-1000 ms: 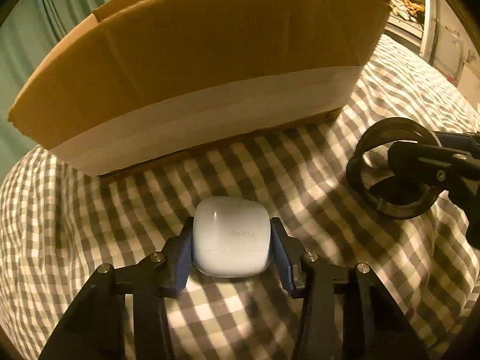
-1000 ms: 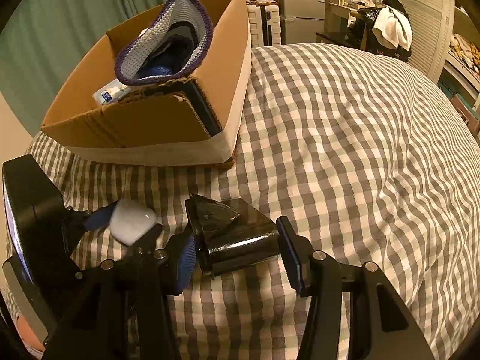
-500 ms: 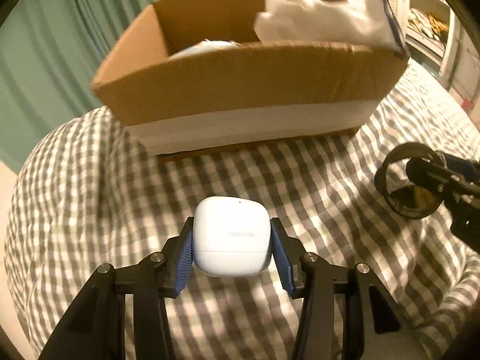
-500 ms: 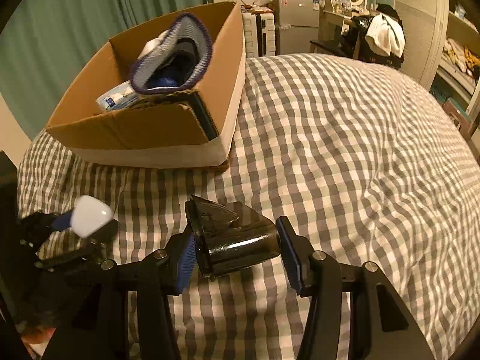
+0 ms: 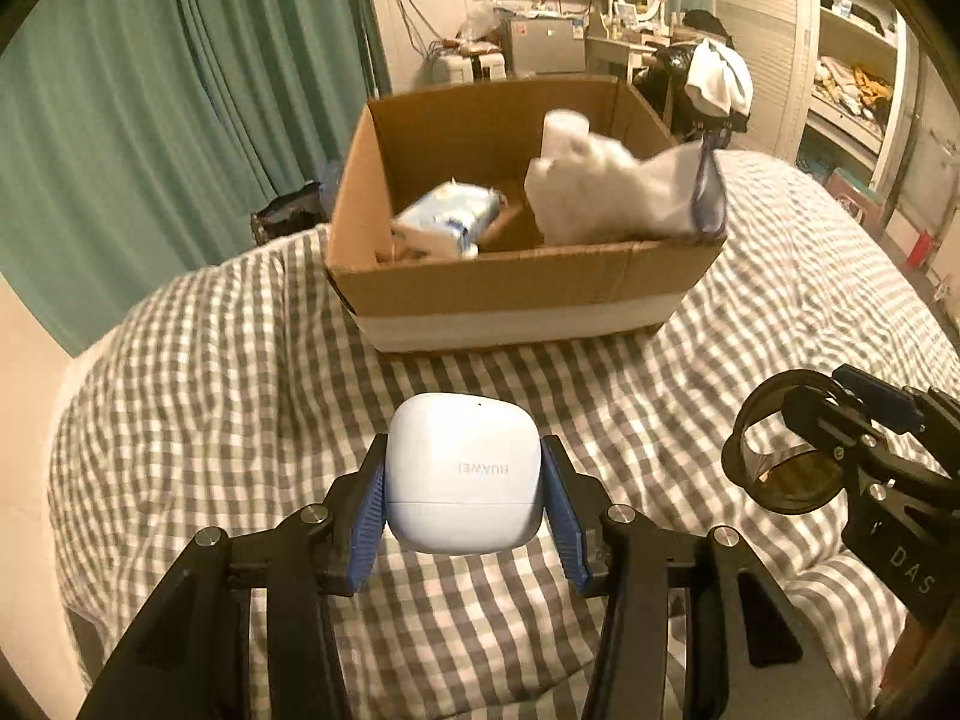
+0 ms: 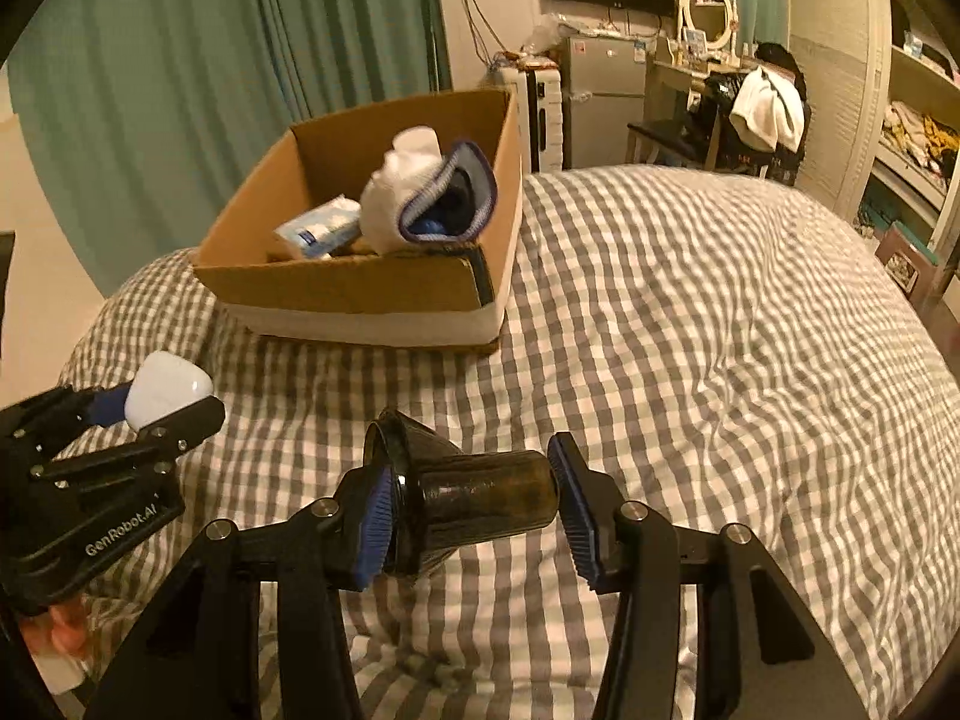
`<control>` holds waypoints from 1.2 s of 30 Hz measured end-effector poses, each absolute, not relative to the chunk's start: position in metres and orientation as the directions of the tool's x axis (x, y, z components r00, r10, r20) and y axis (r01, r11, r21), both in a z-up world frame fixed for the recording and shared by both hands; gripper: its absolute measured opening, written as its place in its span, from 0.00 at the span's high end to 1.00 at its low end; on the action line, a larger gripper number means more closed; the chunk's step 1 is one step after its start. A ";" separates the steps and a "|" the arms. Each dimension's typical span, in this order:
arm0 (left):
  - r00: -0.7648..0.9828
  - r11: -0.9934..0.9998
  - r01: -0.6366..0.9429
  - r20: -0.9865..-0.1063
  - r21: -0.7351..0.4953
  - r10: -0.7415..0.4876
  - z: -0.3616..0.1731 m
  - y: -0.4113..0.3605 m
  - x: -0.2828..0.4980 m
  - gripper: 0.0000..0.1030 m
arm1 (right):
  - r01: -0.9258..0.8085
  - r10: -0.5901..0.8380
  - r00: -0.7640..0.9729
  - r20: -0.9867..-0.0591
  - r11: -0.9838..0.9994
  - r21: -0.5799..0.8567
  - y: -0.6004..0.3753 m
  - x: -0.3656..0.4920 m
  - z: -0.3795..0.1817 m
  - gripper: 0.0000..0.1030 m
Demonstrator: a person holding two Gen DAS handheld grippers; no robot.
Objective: Organize objects
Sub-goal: 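Carry the black cup and earbud case into the box and open both tools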
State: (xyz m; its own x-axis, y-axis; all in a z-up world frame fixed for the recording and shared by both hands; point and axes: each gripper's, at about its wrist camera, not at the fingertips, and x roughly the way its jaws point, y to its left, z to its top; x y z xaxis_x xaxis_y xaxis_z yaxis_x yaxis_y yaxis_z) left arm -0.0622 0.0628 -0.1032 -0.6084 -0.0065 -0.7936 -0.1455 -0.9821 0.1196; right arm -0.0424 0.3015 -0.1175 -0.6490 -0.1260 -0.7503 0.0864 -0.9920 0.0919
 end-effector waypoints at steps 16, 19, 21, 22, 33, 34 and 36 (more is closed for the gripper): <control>-0.664 -0.977 -0.196 -0.744 0.078 0.074 -0.028 0.062 -0.104 0.53 | 0.141 -0.151 -0.770 -0.620 -0.988 0.065 0.300 -0.056 -0.008 0.55; -0.681 -0.978 -0.194 -0.729 0.079 0.076 -0.014 0.060 -0.124 0.53 | 0.153 -0.150 -0.786 -0.600 -0.987 0.046 0.295 -0.072 0.009 0.55; -0.706 -0.977 -0.188 -0.705 0.100 0.064 -0.006 0.059 -0.139 0.53 | 0.157 -0.149 -0.794 -0.589 -0.987 0.038 0.293 -0.083 0.017 0.55; -0.715 -0.976 -0.187 -0.696 0.108 0.060 -0.002 0.059 -0.148 0.53 | 0.158 -0.150 -0.800 -0.581 -0.987 0.037 0.291 -0.091 0.021 0.55; -0.750 -0.978 -0.188 -0.656 0.092 0.082 -0.008 0.050 -0.223 0.53 | 0.163 -0.179 -0.805 -0.566 -0.983 0.080 0.280 -0.186 0.030 0.55; -0.747 -0.977 -0.192 -0.659 0.090 0.086 -0.013 0.051 -0.229 0.53 | 0.159 -0.176 -0.805 -0.567 -0.984 0.080 0.277 -0.196 0.028 0.55; -0.741 -0.975 -0.204 -0.665 0.087 0.096 -0.025 0.053 -0.239 0.53 | 0.151 -0.177 -0.799 -0.575 -0.984 0.092 0.274 -0.212 0.021 0.55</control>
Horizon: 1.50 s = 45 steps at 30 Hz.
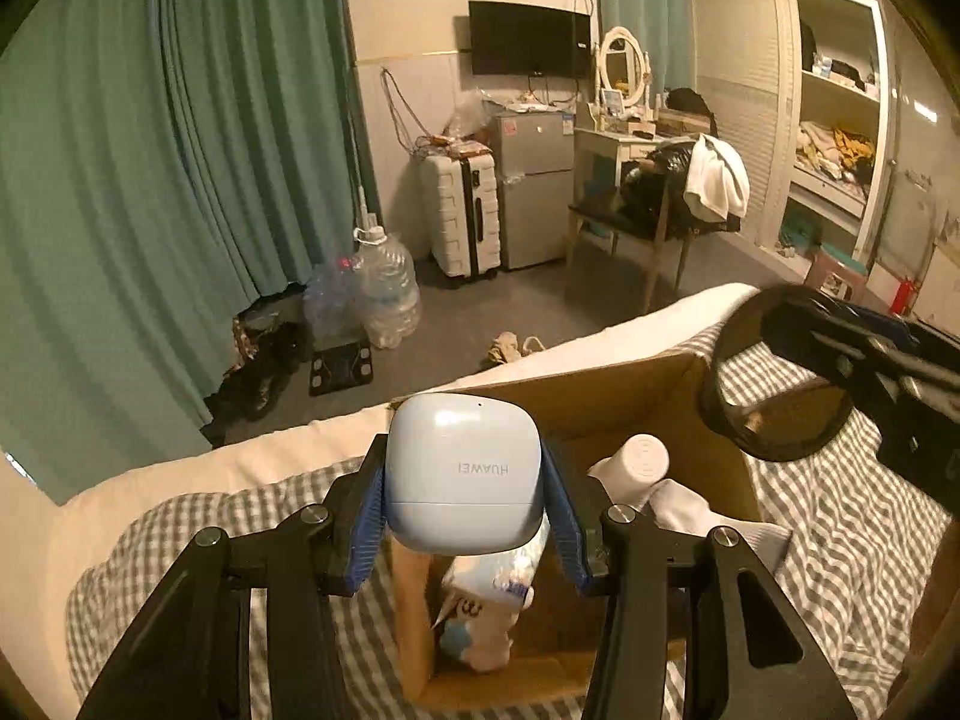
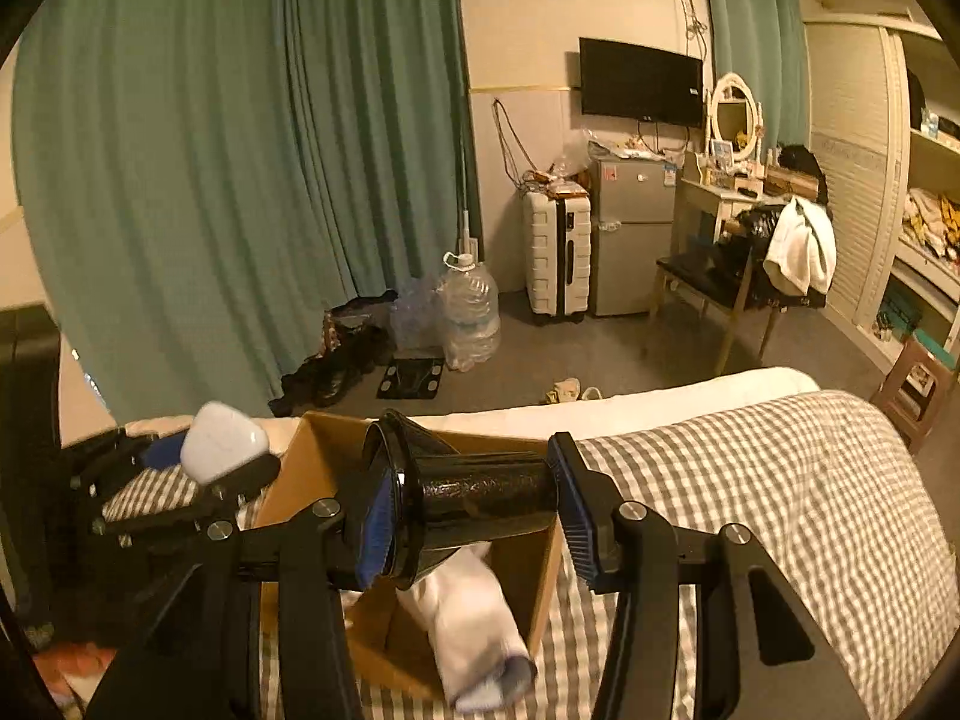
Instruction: Organize objects
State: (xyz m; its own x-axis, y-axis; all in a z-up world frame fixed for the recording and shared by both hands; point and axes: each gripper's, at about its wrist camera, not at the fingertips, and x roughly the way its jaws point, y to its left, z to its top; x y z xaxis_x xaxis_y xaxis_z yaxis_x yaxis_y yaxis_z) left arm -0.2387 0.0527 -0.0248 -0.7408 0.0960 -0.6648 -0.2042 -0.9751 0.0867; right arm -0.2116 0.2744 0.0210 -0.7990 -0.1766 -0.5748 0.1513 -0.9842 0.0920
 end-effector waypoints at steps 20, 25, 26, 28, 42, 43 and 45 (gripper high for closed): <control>-0.670 -0.961 -0.272 -0.728 0.055 0.148 -0.095 0.060 -0.282 0.49 | 0.054 -0.128 -0.753 -0.646 -0.990 0.132 0.281 -0.287 -0.046 0.51; -0.689 -0.968 -0.251 -0.708 0.033 0.154 -0.081 0.053 -0.275 0.22 | 0.050 -0.151 -0.771 -0.619 -0.983 0.178 0.288 -0.276 -0.040 0.30; -0.696 -0.969 -0.246 -0.701 0.033 0.153 -0.075 0.051 -0.272 0.21 | 0.047 -0.152 -0.773 -0.615 -0.982 0.183 0.289 -0.274 -0.037 0.30; -0.705 -0.971 -0.236 -0.694 0.038 0.144 -0.065 0.049 -0.268 0.17 | 0.046 -0.156 -0.777 -0.610 -0.980 0.192 0.291 -0.268 -0.028 0.30; -0.829 -0.987 -0.155 -0.550 0.052 0.102 0.065 0.032 -0.194 0.04 | 0.086 -0.160 -0.866 -0.475 -0.981 0.173 0.293 -0.178 0.096 0.17; -0.838 -0.987 -0.150 -0.536 0.050 0.100 0.074 0.030 -0.188 0.03 | 0.089 -0.159 -0.872 -0.463 -0.981 0.170 0.294 -0.170 0.106 0.17; -0.854 -0.988 -0.142 -0.511 0.052 0.096 0.093 0.030 -0.174 0.02 | 0.091 -0.155 -0.886 -0.436 -0.982 0.163 0.295 -0.153 0.124 0.14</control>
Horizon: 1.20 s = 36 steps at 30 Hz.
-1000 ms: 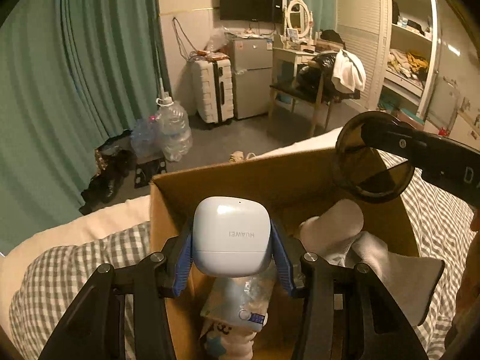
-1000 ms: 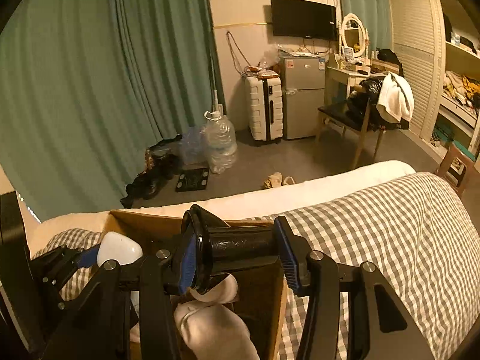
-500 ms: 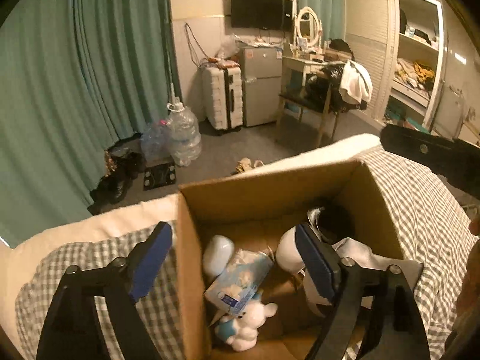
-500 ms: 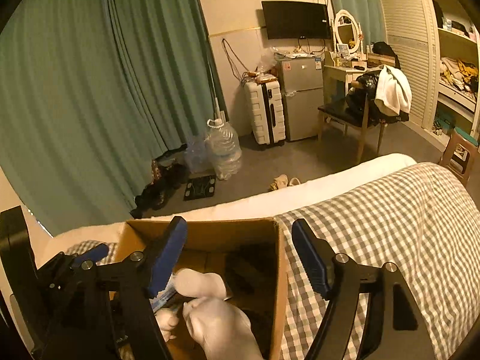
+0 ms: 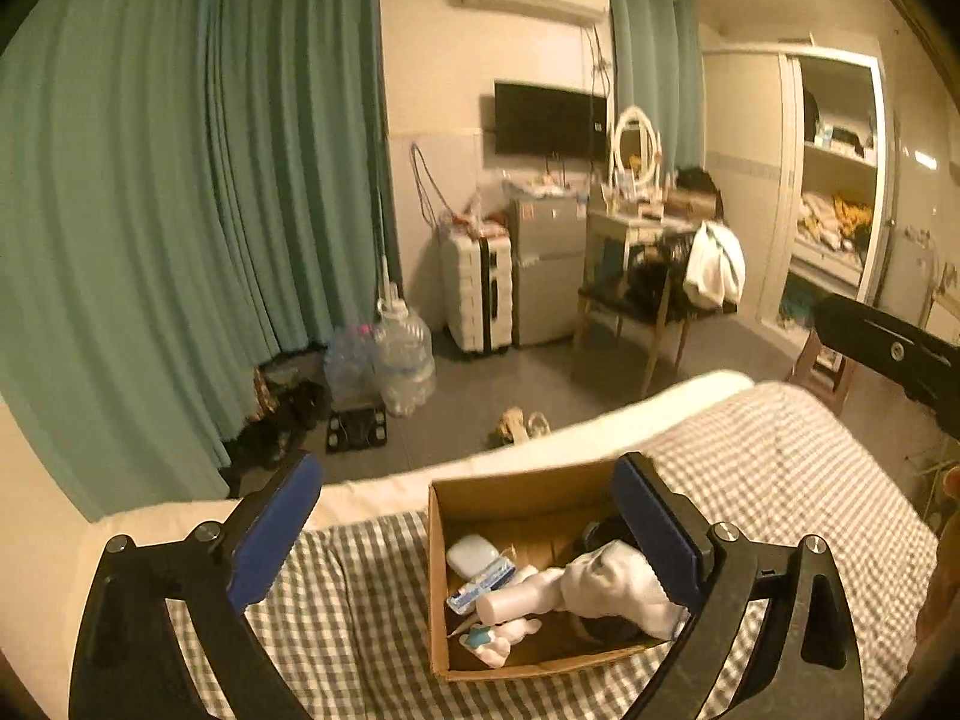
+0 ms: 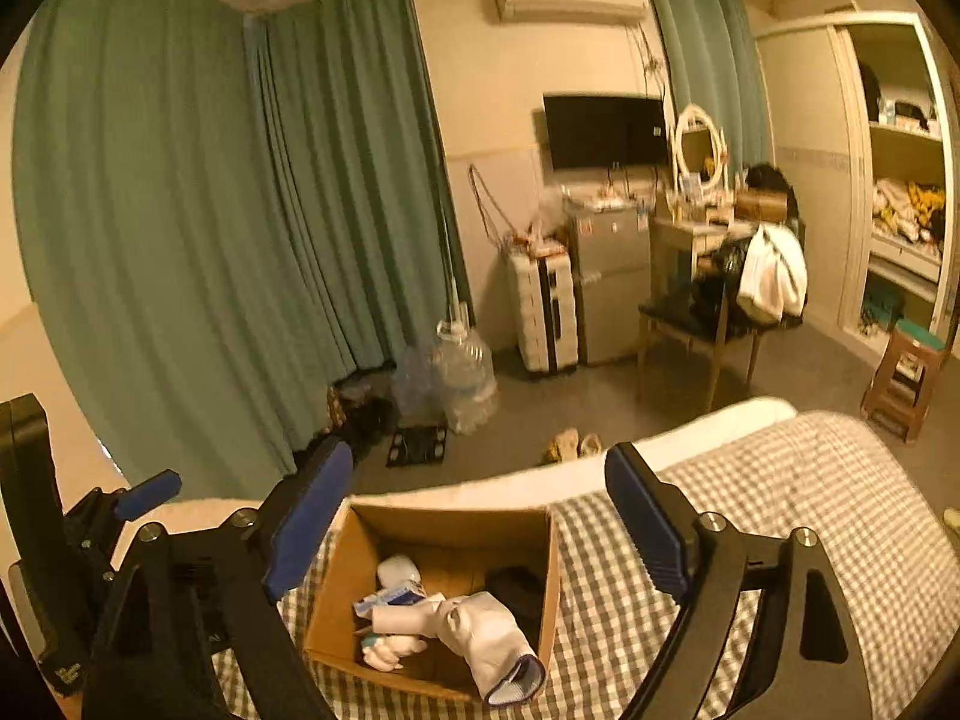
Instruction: Organize objects
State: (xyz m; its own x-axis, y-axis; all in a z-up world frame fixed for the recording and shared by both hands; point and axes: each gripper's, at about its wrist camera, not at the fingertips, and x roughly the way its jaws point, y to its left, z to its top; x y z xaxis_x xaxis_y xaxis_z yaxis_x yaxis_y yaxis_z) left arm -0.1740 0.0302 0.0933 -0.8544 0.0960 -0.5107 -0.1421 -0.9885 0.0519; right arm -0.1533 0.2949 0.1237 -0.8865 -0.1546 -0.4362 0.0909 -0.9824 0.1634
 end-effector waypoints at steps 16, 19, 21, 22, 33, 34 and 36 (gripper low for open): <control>-0.935 -0.990 -0.094 -0.352 0.105 0.051 0.131 0.040 -0.089 0.00 | 0.087 -0.122 -0.931 -0.343 -0.990 0.115 0.331 -0.057 0.161 0.03; -0.937 -0.989 -0.102 -0.344 0.111 0.058 0.117 0.045 -0.085 0.00 | 0.078 -0.110 -0.933 -0.342 -0.991 0.106 0.338 -0.050 0.143 0.02; -0.938 -0.989 -0.100 -0.342 0.111 0.056 0.108 0.046 -0.085 0.00 | 0.073 -0.101 -0.933 -0.346 -0.993 0.095 0.341 -0.050 0.130 0.02; -0.937 -0.989 -0.098 -0.344 0.109 0.055 0.102 0.046 -0.084 0.00 | 0.069 -0.096 -0.932 -0.349 -0.994 0.090 0.343 -0.050 0.123 0.02; -0.922 -0.997 0.003 -0.386 0.076 -0.032 0.025 0.031 -0.089 0.00 | 0.046 -0.071 -0.932 -0.354 -0.996 0.080 0.340 -0.051 0.036 0.02; -0.920 -0.998 0.010 -0.389 0.070 -0.036 0.018 0.029 -0.087 0.00 | 0.040 -0.062 -0.933 -0.356 -0.997 0.071 0.339 -0.050 0.026 0.02; -0.915 -0.998 0.028 -0.401 0.057 -0.049 0.000 0.026 -0.083 0.00 | 0.035 -0.052 -0.929 -0.366 -0.998 0.055 0.337 -0.052 0.011 0.02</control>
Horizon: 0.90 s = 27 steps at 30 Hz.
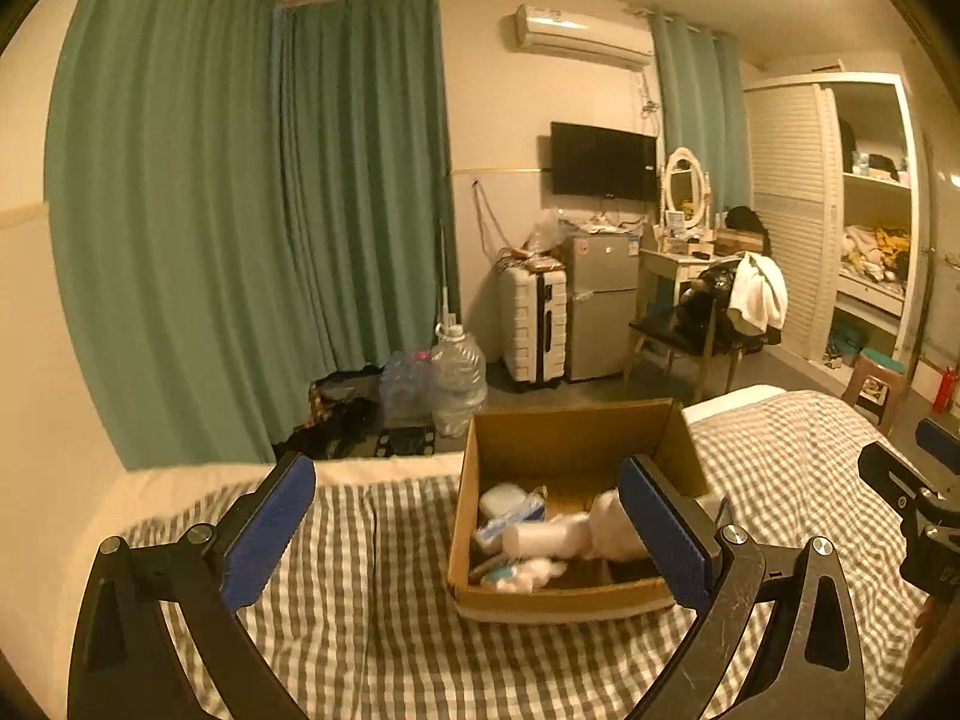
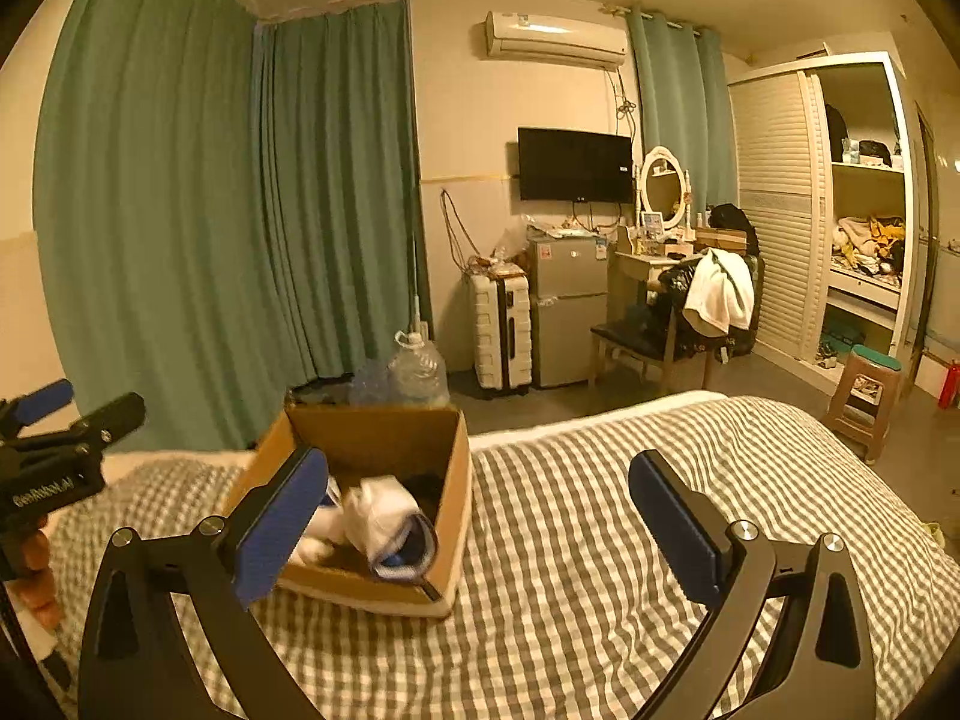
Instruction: Organize objects
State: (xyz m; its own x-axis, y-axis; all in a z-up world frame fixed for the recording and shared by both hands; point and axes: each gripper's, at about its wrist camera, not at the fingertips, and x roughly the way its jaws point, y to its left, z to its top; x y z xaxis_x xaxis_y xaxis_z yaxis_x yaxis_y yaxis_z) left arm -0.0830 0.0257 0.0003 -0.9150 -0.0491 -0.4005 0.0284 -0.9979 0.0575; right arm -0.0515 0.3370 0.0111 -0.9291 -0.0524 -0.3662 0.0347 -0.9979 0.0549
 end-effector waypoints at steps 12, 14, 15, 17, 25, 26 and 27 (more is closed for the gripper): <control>-0.914 -0.994 -0.003 -0.403 0.113 -0.043 -0.051 0.042 -0.071 0.00 | 0.062 -0.070 -0.913 -0.401 -0.998 0.033 0.329 -0.062 -0.051 0.02; -0.911 -0.993 0.011 -0.409 0.118 -0.058 -0.055 0.042 -0.074 0.00 | 0.058 -0.061 -0.915 -0.399 -0.998 0.020 0.328 -0.063 -0.051 0.02; -0.908 -0.993 0.012 -0.415 0.118 -0.061 -0.056 0.042 -0.076 0.00 | 0.058 -0.056 -0.915 -0.400 -0.998 0.008 0.326 -0.063 -0.053 0.02; -0.906 -0.993 0.015 -0.419 0.114 -0.062 -0.057 0.040 -0.076 0.00 | 0.056 -0.048 -0.915 -0.400 -0.998 -0.008 0.324 -0.063 -0.054 0.02; -0.898 -0.993 0.032 -0.433 0.110 -0.077 -0.062 0.036 -0.076 0.00 | 0.066 -0.057 -0.914 -0.402 -0.998 -0.008 0.319 -0.061 -0.055 0.02; -0.897 -0.993 0.032 -0.436 0.110 -0.077 -0.062 0.036 -0.076 0.00 | 0.069 -0.061 -0.914 -0.401 -0.998 -0.004 0.319 -0.061 -0.054 0.02; -0.895 -0.993 0.031 -0.439 0.110 -0.077 -0.063 0.036 -0.076 0.00 | 0.072 -0.065 -0.914 -0.401 -0.997 -0.001 0.319 -0.061 -0.054 0.02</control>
State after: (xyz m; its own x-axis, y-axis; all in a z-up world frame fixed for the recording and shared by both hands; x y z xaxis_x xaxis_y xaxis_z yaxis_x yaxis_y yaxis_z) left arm -0.0765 0.0363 -0.0628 -0.8951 -0.0771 -0.4392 0.0314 -0.9934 0.1105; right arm -0.0605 0.3193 -0.0544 -0.9140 -0.0651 -0.4006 0.0716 -0.9974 -0.0012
